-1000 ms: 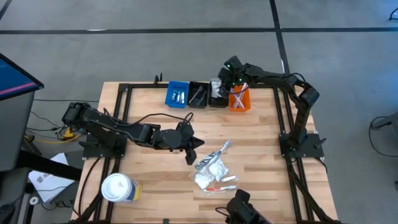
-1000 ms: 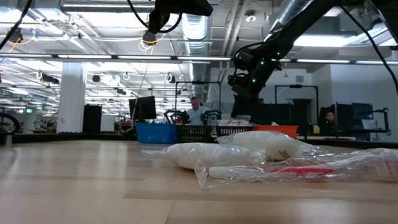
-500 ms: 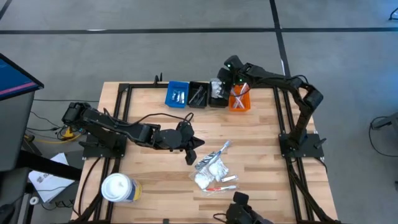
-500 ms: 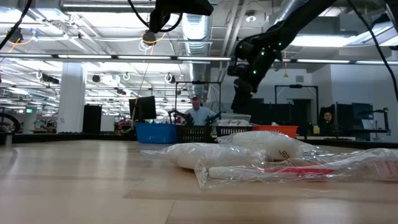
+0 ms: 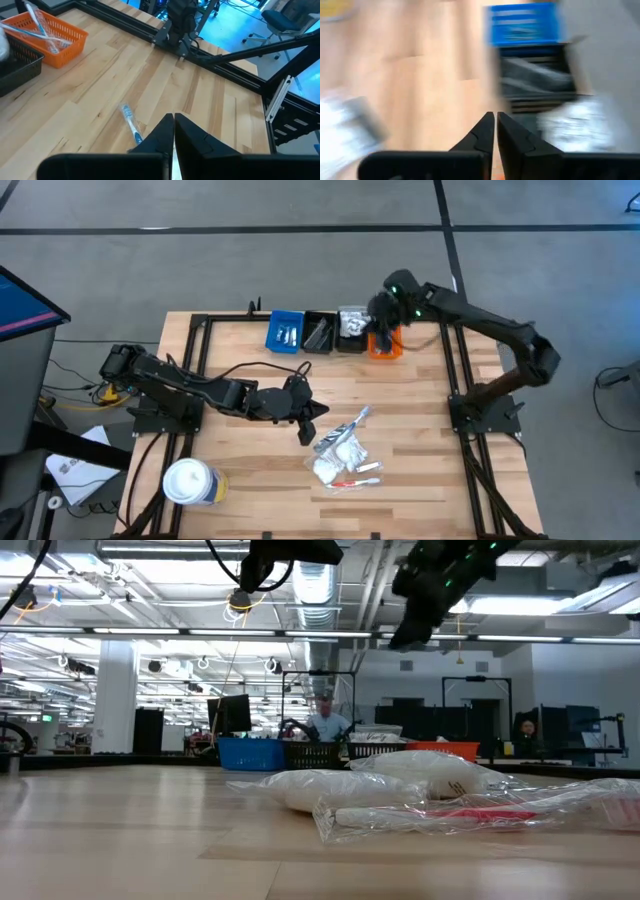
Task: Pick & Place Travel size toiletries
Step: Put the blue toothbrush into the orange bin
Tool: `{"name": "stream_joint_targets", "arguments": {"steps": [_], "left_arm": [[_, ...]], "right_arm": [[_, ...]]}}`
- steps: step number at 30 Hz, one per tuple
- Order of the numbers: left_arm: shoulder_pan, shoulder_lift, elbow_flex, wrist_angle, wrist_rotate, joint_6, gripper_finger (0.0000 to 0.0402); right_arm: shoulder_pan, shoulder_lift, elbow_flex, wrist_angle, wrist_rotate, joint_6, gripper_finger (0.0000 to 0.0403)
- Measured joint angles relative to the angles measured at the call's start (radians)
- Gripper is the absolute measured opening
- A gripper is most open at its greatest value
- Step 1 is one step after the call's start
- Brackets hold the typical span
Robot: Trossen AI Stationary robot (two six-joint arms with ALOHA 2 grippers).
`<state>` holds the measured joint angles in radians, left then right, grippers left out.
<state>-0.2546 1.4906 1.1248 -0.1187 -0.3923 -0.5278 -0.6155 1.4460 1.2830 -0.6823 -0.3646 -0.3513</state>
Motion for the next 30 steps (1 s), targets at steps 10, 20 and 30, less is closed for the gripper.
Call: {"name": "stream_joint_targets", "arguments": {"steps": [10,20,30], "left_arm": [[-0.002,0.010,0.001,-0.003,0.061,0.041,0.0005],[0.074,0.147,0.001,0.016,0.341,0.116,0.0005],[0.197,0.462,0.187,-0.020,0.486,0.235,0.0005]], "right_arm": [[0.289,-0.305,-0.268,0.023,-0.053,0.194,0.0003],[0.493,-0.558,-0.583,0.413,0.107,0.408,0.0002],[0.518,-0.746,-0.669,0.590,0.340,0.431,0.0002]]}}
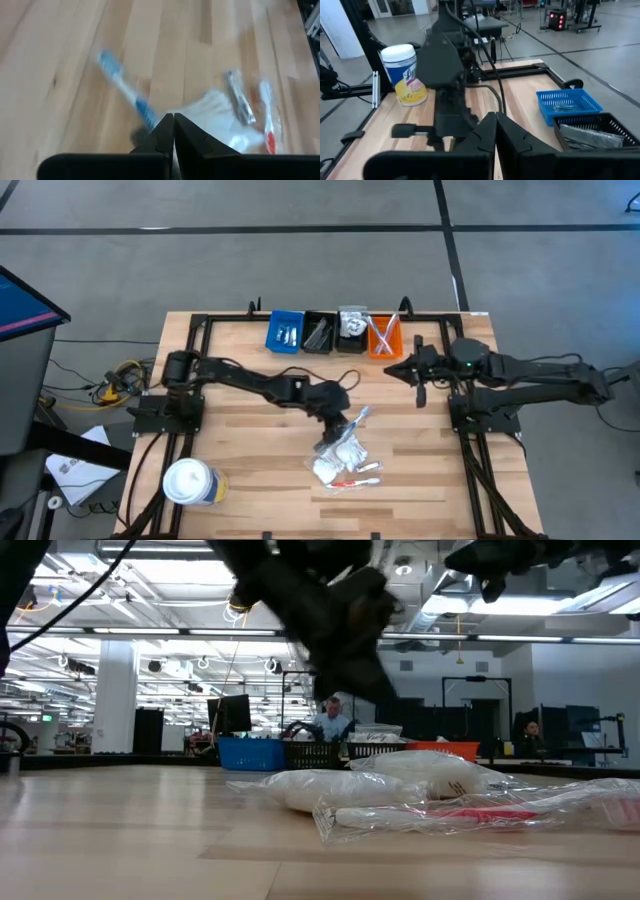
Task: Pick & Place Travel size toiletries
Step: Put the blue toothbrush into the orange bin
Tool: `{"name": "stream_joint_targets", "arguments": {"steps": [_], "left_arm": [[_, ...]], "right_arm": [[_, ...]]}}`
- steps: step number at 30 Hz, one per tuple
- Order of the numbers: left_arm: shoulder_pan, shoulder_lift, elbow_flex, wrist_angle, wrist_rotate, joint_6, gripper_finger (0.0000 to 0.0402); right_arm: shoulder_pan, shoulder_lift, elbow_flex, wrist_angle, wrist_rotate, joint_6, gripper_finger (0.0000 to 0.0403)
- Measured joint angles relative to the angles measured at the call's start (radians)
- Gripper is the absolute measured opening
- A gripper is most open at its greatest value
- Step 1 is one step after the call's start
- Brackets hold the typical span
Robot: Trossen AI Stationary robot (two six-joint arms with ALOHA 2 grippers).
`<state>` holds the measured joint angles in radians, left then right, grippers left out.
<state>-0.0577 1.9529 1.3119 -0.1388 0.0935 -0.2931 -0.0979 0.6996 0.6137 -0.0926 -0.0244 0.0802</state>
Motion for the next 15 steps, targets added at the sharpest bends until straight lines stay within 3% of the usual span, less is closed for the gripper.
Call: {"name": "stream_joint_targets", "arguments": {"steps": [3,6,15], "left_arm": [[-0.025,0.038,0.109,-0.034,-0.035,0.075,0.0005],[-0.056,0.073,0.177,-0.043,0.030,0.104,0.0002],[-0.011,0.212,0.220,-0.075,0.119,0.001,0.0001]], "right_arm": [[0.006,-0.031,-0.002,-0.052,0.000,-0.008,0.0002],[0.006,-0.042,-0.002,-0.088,0.000,-0.019,0.0002],[0.007,-0.039,-0.002,-0.097,0.000,-0.019,0.0002]]}}
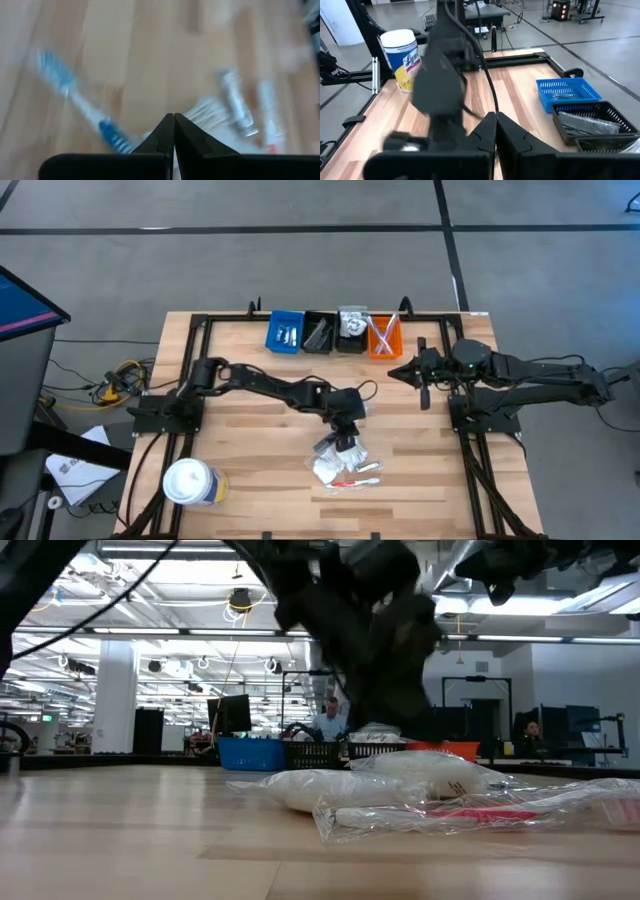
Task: Pick & Place Travel size toiletries
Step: Put the blue toothbrush into the orange bin
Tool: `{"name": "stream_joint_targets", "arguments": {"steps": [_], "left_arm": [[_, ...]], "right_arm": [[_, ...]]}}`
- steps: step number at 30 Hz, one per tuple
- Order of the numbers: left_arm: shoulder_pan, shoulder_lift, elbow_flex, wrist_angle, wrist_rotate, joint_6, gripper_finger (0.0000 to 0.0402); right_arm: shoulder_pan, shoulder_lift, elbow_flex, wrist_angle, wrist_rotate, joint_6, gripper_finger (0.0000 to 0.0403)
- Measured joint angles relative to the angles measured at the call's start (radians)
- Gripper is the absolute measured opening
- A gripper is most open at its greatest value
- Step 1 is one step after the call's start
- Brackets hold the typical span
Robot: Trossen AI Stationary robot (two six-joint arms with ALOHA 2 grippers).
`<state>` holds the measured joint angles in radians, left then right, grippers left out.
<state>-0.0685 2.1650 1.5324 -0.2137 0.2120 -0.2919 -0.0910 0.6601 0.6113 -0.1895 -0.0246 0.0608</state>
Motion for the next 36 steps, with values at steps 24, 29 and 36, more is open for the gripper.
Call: {"name": "stream_joint_targets", "arguments": {"steps": [24,29,36], "left_arm": [[-0.009,-0.165,-0.044,-0.198,-0.355,-0.063,0.0001],[-0.018,-0.137,-0.060,-0.172,-0.257,-0.073,0.0001],[0.032,-0.059,-0.078,-0.176,-0.106,-0.133,0.0001]], "right_arm": [[0.000,0.001,0.000,-0.035,0.000,-0.011,0.0003],[0.000,0.008,0.001,-0.013,0.000,-0.008,0.0004],[0.000,0.039,0.001,-0.003,0.000,-0.008,0.0004]]}}
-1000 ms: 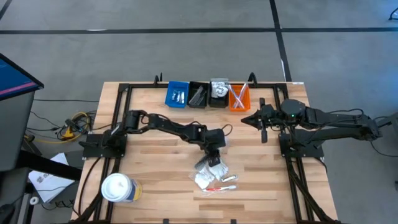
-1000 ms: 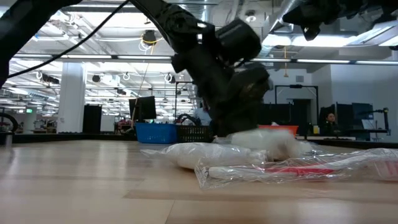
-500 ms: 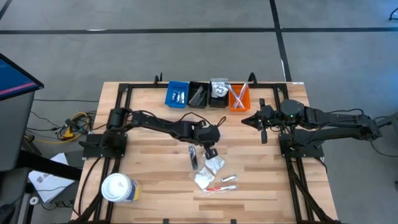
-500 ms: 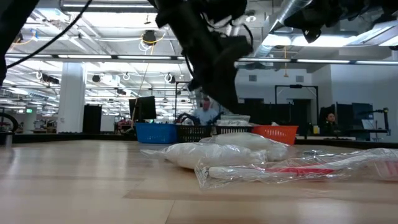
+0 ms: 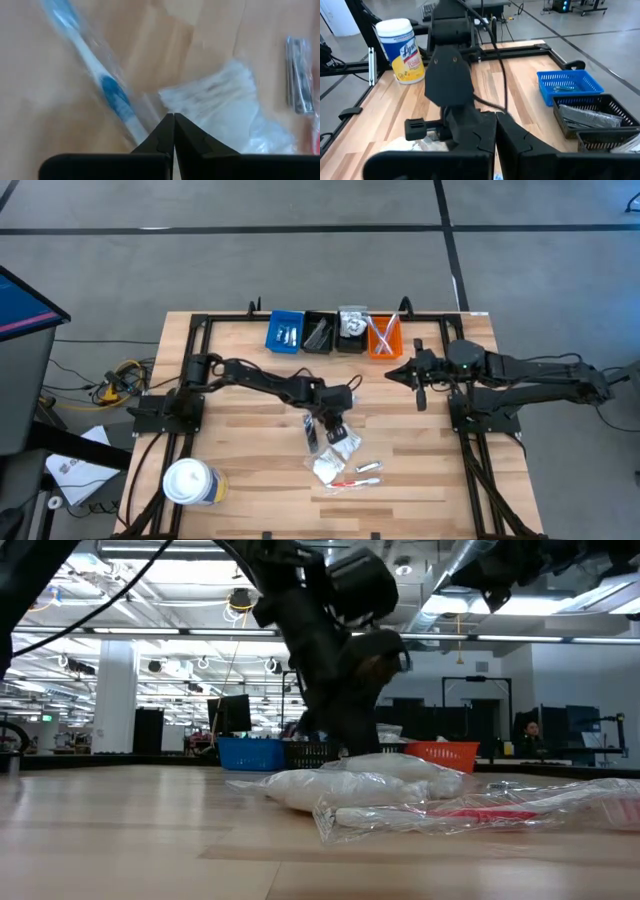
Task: Pick & Place Travel size toiletries
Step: Put the blue toothbrush into the orange bin
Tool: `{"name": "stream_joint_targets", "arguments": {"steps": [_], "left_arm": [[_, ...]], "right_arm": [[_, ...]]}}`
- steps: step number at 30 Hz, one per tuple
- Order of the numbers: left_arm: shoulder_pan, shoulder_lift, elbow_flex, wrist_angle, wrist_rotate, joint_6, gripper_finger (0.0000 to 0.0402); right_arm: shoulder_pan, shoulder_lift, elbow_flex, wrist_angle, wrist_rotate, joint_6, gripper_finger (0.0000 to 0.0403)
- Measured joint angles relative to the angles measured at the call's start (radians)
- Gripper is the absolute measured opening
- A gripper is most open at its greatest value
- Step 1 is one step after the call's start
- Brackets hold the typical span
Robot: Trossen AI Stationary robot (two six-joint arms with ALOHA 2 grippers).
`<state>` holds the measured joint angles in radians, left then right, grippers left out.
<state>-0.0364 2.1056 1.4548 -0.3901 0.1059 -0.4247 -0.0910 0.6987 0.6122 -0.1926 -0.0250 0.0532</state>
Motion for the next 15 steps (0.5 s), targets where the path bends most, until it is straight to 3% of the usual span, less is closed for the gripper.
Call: {"name": "stream_joint_targets", "arguments": {"steps": [4,8,11,15], "left_arm": [[0.021,0.038,0.002,-0.017,0.070,-0.027,0.0001],[0.032,0.041,0.004,-0.066,0.077,-0.029,0.0001],[0.032,0.037,0.004,-0.082,0.053,-0.045,0.0001],[0.029,0.017,0.003,-0.106,-0.060,-0.020,0.0001]], "right_arm": [[0.000,0.026,0.001,0.007,0.000,0.000,0.0004],[0.000,0.048,0.001,0.005,0.000,-0.001,0.0004],[0.000,0.059,0.000,0.004,0.000,-0.001,0.0005],[0.000,0.061,0.000,0.006,0.000,-0.003,0.0005]]}}
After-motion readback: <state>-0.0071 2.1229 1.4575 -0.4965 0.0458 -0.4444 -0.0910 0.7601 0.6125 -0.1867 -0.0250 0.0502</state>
